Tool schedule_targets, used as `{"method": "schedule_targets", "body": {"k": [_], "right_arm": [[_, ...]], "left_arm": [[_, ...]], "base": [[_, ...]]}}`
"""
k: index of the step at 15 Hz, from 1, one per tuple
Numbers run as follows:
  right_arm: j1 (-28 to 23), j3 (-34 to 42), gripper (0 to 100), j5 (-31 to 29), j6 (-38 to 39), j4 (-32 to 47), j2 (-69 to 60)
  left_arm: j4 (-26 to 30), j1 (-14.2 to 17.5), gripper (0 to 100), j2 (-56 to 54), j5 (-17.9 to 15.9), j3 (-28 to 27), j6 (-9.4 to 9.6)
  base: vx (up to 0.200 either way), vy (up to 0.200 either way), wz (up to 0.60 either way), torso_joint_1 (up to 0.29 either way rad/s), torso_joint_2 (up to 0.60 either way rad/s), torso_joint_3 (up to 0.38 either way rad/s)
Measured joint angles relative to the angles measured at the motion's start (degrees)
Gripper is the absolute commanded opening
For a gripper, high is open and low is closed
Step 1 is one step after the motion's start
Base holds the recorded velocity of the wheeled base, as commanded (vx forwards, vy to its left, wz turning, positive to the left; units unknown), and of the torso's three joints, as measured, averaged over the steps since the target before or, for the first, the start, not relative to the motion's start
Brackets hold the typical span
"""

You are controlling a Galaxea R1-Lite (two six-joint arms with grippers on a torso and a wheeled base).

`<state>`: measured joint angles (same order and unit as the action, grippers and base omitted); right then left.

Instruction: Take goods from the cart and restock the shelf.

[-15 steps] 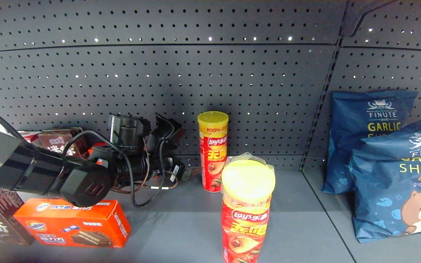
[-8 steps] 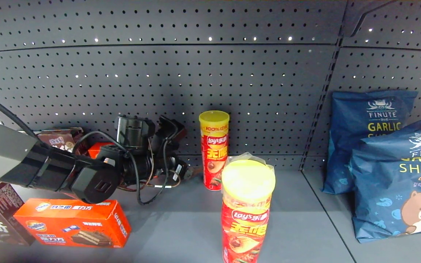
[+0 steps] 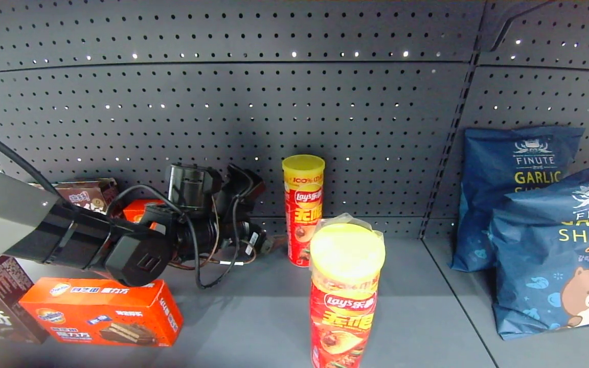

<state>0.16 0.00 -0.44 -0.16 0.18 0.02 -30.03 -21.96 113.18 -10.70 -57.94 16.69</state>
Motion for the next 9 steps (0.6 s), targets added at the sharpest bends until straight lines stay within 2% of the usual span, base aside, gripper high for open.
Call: {"method": "schedule_targets", "body": {"k": [9], "right_arm": [[0.00,0.00,100,0.00,0.00,0.00,0.00]], "left_arm": [[0.06,-0.21,100,2.23,0.04,-1.78,0.00]], "base": [[0.000,0.000,0.00,0.000,0.00,0.000]]}}
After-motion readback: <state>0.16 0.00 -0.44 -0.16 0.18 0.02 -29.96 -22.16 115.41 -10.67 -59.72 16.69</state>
